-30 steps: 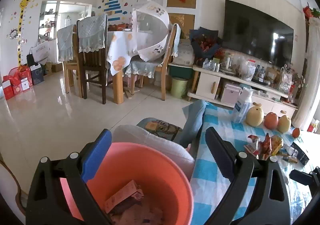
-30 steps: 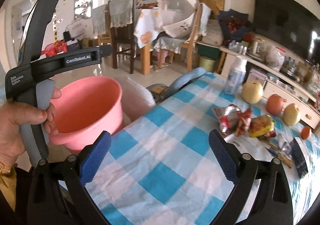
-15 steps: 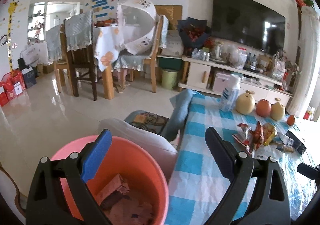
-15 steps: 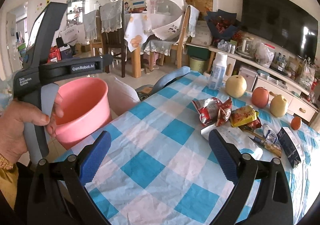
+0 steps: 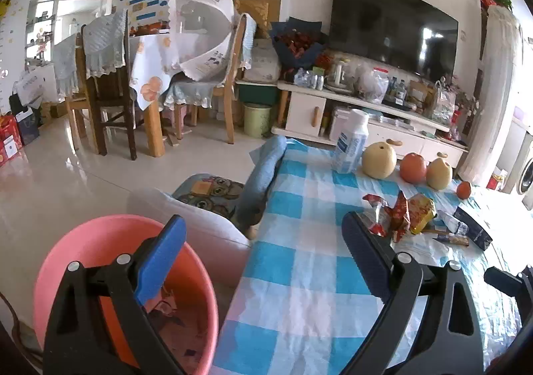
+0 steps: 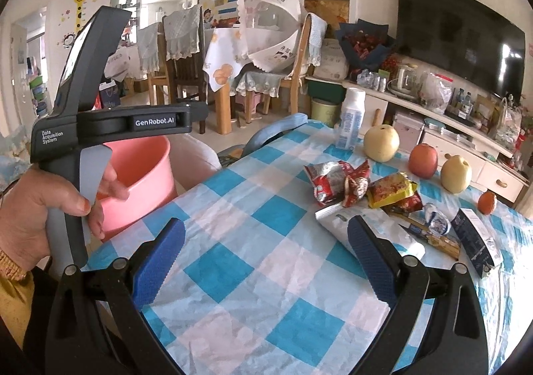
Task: Collect trash
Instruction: 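Move both tools back over the table toward the remaining wrappers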
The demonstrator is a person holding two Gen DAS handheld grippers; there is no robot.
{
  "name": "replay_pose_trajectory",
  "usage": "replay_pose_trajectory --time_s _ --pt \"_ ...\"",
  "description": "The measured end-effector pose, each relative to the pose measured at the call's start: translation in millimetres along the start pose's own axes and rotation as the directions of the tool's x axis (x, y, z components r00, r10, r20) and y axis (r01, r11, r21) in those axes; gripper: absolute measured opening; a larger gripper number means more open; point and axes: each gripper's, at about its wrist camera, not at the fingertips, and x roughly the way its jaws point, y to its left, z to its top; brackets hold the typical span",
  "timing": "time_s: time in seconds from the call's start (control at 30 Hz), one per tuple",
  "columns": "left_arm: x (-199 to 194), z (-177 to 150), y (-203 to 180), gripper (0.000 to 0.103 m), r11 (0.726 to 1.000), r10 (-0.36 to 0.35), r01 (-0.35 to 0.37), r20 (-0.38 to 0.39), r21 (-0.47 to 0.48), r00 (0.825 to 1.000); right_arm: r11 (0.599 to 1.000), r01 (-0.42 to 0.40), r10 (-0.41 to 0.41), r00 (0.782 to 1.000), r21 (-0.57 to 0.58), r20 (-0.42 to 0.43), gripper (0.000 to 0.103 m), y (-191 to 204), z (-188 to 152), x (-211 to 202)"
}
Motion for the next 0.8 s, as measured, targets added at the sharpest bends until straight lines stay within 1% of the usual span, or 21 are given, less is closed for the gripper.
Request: replay_pose_trajectory --time_s 0.3,0.43,0.8 --pt "7.4 -1.8 -24.9 0.095 1.000 -0.018 0.018 -0.016 0.011 1.000 0.999 0.014 -0.014 1.000 0.036 0.001 0.097 -23.8 -8.7 -8.4" --pt "10.4 -2.9 -35.6 0.095 0.999 -0.045 0.045 -0.026 0.020 0.999 0.998 0.025 -0.025 1.000 0.056 0.002 0.097 -37.6 -12.3 -13.7" --pt "21.1 -8.7 -73.5 0.095 0.990 -0.115 0.120 -0.066 0.075 0.991 0.983 0.058 -0.056 0.998 0.174 -0.018 0.097 -90.5 -18.5 -26.1"
